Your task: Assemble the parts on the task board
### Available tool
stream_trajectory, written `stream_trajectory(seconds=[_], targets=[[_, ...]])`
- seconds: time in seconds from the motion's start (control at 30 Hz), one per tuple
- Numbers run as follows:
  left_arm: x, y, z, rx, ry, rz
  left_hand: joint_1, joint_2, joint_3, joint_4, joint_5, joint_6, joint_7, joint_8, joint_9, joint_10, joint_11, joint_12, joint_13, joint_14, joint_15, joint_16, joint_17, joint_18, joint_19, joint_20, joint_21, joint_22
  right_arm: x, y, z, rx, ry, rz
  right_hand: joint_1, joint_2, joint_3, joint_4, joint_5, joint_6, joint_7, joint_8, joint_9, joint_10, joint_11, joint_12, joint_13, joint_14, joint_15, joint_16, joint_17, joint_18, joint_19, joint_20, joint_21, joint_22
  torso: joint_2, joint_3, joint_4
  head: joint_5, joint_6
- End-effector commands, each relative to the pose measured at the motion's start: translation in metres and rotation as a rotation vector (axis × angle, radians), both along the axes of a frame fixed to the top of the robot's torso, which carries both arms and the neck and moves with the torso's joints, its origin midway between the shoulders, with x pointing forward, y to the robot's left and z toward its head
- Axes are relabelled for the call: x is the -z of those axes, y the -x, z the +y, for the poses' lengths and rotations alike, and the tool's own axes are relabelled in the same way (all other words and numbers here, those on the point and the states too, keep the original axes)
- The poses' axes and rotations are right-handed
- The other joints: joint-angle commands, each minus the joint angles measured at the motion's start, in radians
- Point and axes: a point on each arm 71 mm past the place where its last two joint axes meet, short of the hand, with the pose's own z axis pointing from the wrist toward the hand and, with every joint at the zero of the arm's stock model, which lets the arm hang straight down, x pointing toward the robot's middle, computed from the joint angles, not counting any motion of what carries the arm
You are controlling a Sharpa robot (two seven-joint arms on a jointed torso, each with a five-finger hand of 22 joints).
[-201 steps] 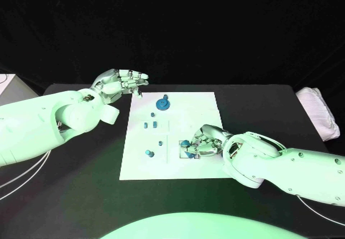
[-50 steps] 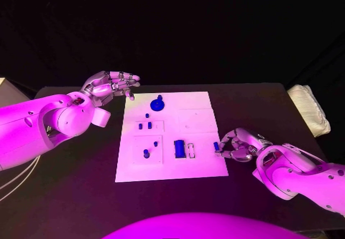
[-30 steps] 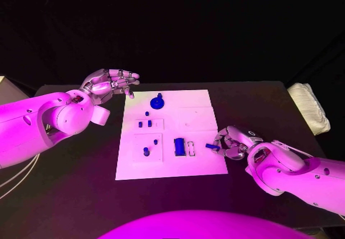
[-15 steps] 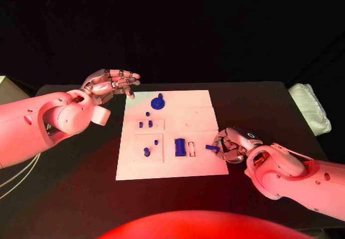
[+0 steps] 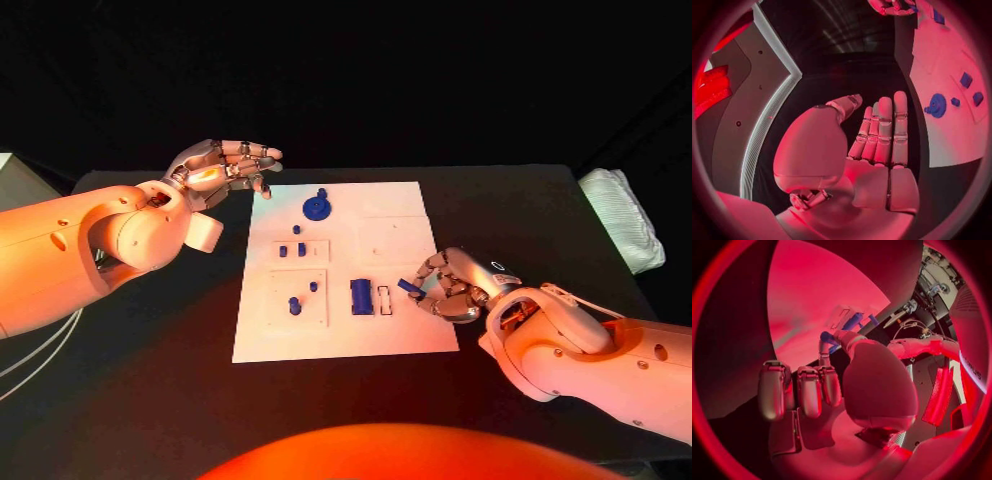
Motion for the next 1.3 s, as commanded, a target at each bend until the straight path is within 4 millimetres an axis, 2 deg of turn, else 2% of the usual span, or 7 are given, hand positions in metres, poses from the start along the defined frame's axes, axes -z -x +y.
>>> stream_trajectory(seconds=[0.03,0.17,0.33,0.43,0.5,1.13,1.3], targets=[[-0.001,0.001,-0.003,0.018,0.013,-0.001,-0.006,0.004,-0.002,0.006,0.002,-0.007,0.017,0.007,-0.001,-0.008,0.002,0.005,-0.001,0.0,0.003,0.004,0.001,0.016,0.005,-0.001,-0.004,-0.001,0.002,0.0,0.006,0.008,-0.024,0.046,-0.025,-0.006,-0.013,0.01,0.018,0.008,0.001,0.005,0.002,0.067,-0.006,0.007,0.217,0.101,-0.009,0.002,0.243,-0.01,0.067,-0.008,-0.005,0.189,0.0,0.0007,-0.002,0.001,0.002],[-0.001,0.001,-0.003,0.021,0.013,0.0,-0.006,0.004,-0.002,0.006,0.002,-0.007,0.017,0.007,-0.001,-0.008,0.002,0.005,-0.001,0.0,0.003,0.004,0.001,0.016,0.005,-0.001,-0.004,-0.001,0.007,-0.002,0.012,0.005,-0.01,0.086,-0.051,-0.006,-0.03,0.02,0.003,0.01,0.001,0.007,0.004,0.069,-0.006,0.011,0.219,0.101,-0.009,0.002,0.243,-0.01,0.067,-0.008,-0.003,0.19,0.0,-0.0003,-0.0005,-0.002,0.001],[-0.001,0.001,-0.004,0.024,0.013,0.002,-0.004,0.004,-0.002,0.006,0.002,-0.007,0.017,0.007,-0.001,-0.008,0.002,0.005,-0.001,0.0,0.003,0.004,0.001,0.016,0.006,-0.001,-0.005,-0.002,0.014,-0.004,0.018,0.005,0.001,0.139,-0.092,0.005,-0.049,0.029,-0.013,0.016,-0.001,0.011,0.007,0.072,-0.007,0.017,0.223,0.101,-0.009,0.001,0.242,-0.01,0.067,-0.008,-0.003,0.191,0.001,-0.0002,0.0005,-0.001,-0.001],[-0.001,0.001,-0.004,0.025,0.013,0.003,-0.002,0.006,-0.001,0.006,0.002,-0.005,0.015,0.009,-0.001,-0.008,0.001,0.006,-0.001,0.0,0.003,0.004,0.001,0.016,0.006,-0.001,-0.006,-0.002,0.017,-0.005,0.022,0.004,-0.001,0.162,-0.166,0.022,-0.073,0.03,-0.022,0.021,-0.002,0.014,0.009,0.073,-0.007,0.017,0.224,0.101,-0.009,0.002,0.243,-0.01,0.068,-0.008,-0.003,0.192,0.001,0.0005,0.0005,-0.001,-0.001],[-0.001,0.001,-0.004,0.026,0.013,0.003,-0.002,0.006,-0.001,0.006,0.002,-0.005,0.015,0.009,-0.001,-0.008,0.001,0.006,-0.001,0.0,0.003,0.004,0.001,0.016,0.006,-0.001,-0.006,-0.002,0.018,-0.005,0.025,0.003,-0.002,0.169,-0.184,0.026,-0.08,0.03,-0.021,0.022,-0.002,0.014,0.009,0.073,-0.008,0.018,0.224,0.101,-0.009,0.002,0.244,-0.011,0.068,-0.008,-0.003,0.193,0.001,0.0006,0.0007,-0.001,-0.001],[0.0,0.001,-0.003,0.026,0.011,0.007,0.0,0.006,0.0,0.005,0.002,-0.004,0.015,0.011,0.0,-0.009,0.001,0.007,-0.002,-0.001,0.002,0.004,0.001,0.016,0.008,-0.002,-0.007,-0.003,0.025,-0.009,0.037,-0.008,0.003,0.17,-0.18,0.035,-0.073,0.016,-0.014,0.028,-0.01,0.022,0.014,0.075,-0.014,0.022,0.227,0.102,-0.014,0.004,0.246,-0.011,0.069,-0.011,-0.001,0.195,0.0,-0.0005,0.0006,0.002,-0.004],[0.0,0.001,-0.003,0.024,0.01,0.008,0.0,0.005,-0.001,0.005,0.002,-0.005,0.016,0.011,-0.001,-0.009,0.001,0.007,-0.002,-0.001,0.002,0.004,0.001,0.016,0.008,-0.002,-0.008,-0.004,0.021,-0.009,0.037,-0.017,-0.002,0.113,-0.175,0.024,-0.074,0.011,-0.021,0.022,-0.008,0.022,0.014,0.072,-0.013,0.014,0.223,0.101,-0.014,0.0,0.241,-0.009,0.067,-0.012,-0.011,0.191,0.001,0.0021,-0.0005,0.004,-0.002]])
